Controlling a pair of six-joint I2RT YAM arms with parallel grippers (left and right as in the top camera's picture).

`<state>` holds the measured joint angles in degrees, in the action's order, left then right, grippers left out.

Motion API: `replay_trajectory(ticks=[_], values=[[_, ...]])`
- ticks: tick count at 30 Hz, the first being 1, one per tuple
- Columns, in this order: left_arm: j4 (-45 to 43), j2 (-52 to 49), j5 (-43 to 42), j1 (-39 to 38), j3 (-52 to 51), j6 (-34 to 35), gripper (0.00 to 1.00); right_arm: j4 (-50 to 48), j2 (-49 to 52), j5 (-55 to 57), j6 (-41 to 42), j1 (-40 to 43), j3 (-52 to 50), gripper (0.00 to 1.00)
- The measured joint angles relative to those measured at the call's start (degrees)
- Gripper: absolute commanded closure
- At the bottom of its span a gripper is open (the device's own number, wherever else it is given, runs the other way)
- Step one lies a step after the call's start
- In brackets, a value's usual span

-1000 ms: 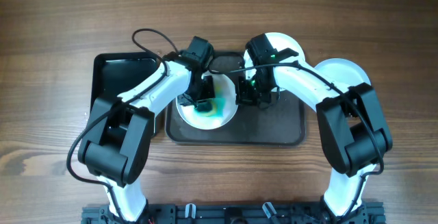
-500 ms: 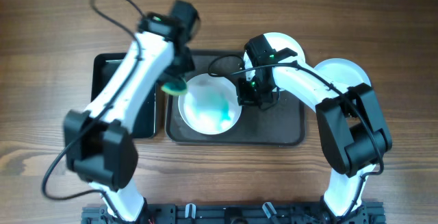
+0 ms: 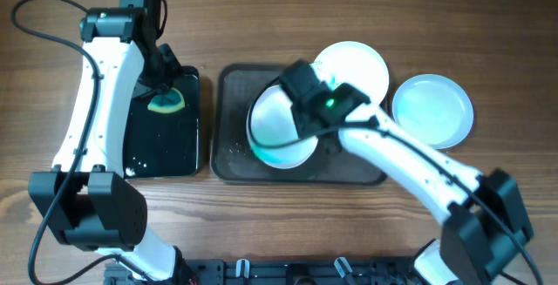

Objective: Clean dirty plates on tray and stack at the side
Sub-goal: 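Scrub the plate with the sponge while right gripper holds the rim, then lift the plate with the right gripper and stack it on the cleaned plate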

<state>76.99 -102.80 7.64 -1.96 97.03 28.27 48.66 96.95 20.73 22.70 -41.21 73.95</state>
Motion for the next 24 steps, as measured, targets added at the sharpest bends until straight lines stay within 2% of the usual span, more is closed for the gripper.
replay_trajectory(ticks=[8,13,18,21,24], values=[[0.3,0.0,0.0,0.0,0.0,-0.2,0.96,1.5,-4.6,38.5,3.0,-15.1,0.0,0.96],[0.4,0.0,0.0,0.0,0.0,-0.2,0.96,-0.4,-4.7,51.2,-0.1,-19.1,0.0,0.96],[0.4,0.0,0.0,0.0,0.0,-0.2,0.96,-1.1,-4.7,46.4,1.1,-17.7,0.0,0.96],[0.7,0.0,0.0,0.0,0.0,-0.2,0.96,-1.2,-4.7,35.6,3.0,-13.7,0.0,0.96],[1.2,0.0,0.0,0.0,0.0,-0.2,0.96,-1.1,-4.8,16.1,3.7,-5.6,0.0,0.96]])
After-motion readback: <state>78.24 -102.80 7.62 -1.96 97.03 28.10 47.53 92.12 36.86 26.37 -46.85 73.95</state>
